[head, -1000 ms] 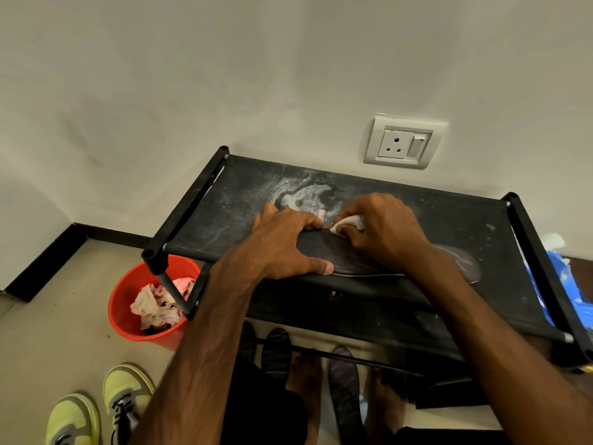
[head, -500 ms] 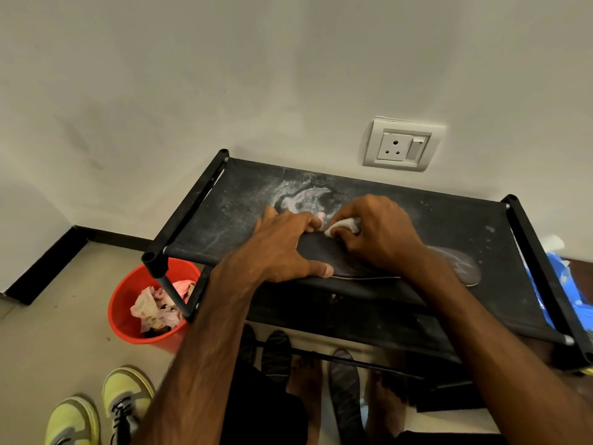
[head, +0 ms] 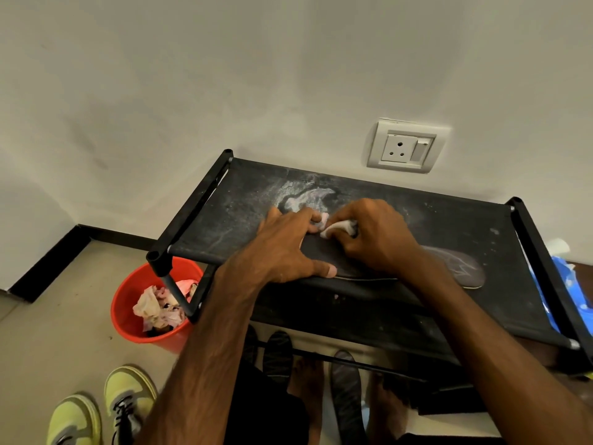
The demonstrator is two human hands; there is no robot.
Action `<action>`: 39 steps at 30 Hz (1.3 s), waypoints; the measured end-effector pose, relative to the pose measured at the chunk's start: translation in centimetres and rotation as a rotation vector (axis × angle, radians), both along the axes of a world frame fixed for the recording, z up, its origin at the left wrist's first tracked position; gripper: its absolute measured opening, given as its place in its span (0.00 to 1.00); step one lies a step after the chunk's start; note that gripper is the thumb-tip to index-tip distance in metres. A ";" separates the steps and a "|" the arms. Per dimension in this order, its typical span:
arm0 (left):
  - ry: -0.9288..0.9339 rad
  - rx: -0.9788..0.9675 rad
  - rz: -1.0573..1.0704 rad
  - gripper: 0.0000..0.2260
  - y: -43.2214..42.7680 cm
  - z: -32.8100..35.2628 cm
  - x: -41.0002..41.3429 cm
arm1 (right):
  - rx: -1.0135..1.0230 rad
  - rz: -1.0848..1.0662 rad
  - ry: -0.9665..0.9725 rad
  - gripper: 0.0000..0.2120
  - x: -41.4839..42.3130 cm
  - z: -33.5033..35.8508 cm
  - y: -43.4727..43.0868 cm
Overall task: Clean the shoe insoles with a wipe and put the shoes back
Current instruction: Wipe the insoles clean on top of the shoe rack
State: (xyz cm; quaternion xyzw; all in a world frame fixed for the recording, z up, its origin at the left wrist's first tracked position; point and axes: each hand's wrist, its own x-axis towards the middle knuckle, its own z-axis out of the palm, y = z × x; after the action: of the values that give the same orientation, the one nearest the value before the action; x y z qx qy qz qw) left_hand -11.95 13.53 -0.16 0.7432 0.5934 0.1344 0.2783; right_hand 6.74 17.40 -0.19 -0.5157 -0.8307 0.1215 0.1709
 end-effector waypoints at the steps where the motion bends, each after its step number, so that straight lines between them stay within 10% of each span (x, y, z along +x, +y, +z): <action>1: -0.008 0.000 0.006 0.39 -0.1 0.0 0.0 | 0.018 -0.048 -0.012 0.08 0.3 -0.1 0.2; 12: -0.008 -0.017 0.016 0.42 0.1 0.1 0.0 | -0.061 0.272 0.004 0.10 -1.5 0.2 -0.8; 19: 0.003 0.012 0.028 0.39 0.1 -0.1 0.1 | -0.027 0.049 -0.041 0.08 1.0 0.8 -0.3; 33: 0.030 0.060 0.039 0.35 0.1 -0.1 0.2 | -0.430 0.302 -0.139 0.08 3.2 3.8 -1.4; 39: 0.057 0.065 0.004 0.32 0.1 0.1 -0.2 | -0.286 0.242 -0.148 0.07 2.6 2.9 -1.8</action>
State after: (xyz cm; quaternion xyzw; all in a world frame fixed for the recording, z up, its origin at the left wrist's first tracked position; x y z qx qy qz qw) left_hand -12.13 13.67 -0.07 0.7542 0.5980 0.1328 0.2366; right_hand 9.33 15.56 2.75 -0.4386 -0.8712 0.2196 0.0184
